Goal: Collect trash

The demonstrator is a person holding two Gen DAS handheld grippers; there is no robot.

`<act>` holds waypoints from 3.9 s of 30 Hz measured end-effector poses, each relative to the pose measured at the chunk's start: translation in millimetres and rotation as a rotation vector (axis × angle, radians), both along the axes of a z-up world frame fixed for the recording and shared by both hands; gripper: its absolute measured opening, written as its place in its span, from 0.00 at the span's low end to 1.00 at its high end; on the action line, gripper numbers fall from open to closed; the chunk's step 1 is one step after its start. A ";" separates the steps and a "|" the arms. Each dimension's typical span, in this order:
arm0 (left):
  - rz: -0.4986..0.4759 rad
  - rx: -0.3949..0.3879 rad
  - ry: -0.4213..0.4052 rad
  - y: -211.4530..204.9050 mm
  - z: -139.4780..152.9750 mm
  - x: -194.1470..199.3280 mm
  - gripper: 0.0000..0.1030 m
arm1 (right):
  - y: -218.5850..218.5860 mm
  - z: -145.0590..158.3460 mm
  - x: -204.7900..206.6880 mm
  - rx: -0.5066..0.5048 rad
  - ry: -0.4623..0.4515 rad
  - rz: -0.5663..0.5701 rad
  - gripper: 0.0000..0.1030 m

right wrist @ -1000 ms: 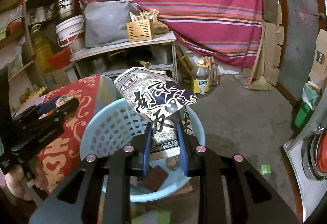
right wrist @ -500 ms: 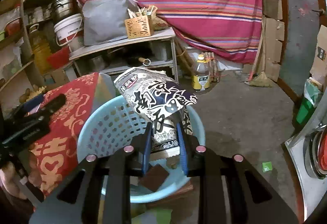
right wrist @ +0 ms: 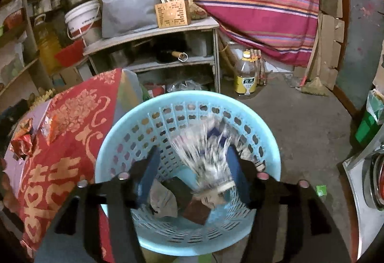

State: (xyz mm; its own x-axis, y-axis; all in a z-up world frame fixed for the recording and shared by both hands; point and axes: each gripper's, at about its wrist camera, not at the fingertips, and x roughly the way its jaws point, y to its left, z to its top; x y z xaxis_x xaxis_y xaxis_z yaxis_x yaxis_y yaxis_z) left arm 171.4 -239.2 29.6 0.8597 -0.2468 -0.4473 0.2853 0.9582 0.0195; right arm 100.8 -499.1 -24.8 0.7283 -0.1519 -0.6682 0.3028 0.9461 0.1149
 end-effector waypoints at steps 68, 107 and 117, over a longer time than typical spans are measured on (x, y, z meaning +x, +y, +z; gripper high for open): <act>0.154 -0.002 0.205 253.9 -58.4 60.4 0.01 | 252.1 1.7 120.8 -0.067 -0.018 0.379 0.77; 0.312 0.004 0.072 314.3 -23.7 46.8 0.00 | 285.7 -28.1 170.9 -0.001 0.037 0.471 0.01; 0.268 -0.011 -0.041 279.6 8.9 24.5 0.00 | 234.3 26.1 124.6 -0.051 -0.108 0.370 0.01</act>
State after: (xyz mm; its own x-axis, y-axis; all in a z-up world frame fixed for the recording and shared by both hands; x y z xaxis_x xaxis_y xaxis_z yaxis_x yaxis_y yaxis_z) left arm 195.9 40.3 38.5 0.9125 -0.0128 -0.4089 0.0209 0.9997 0.0152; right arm 225.4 -264.8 1.3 0.8058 0.1027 -0.5833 -0.0709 0.9945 0.0772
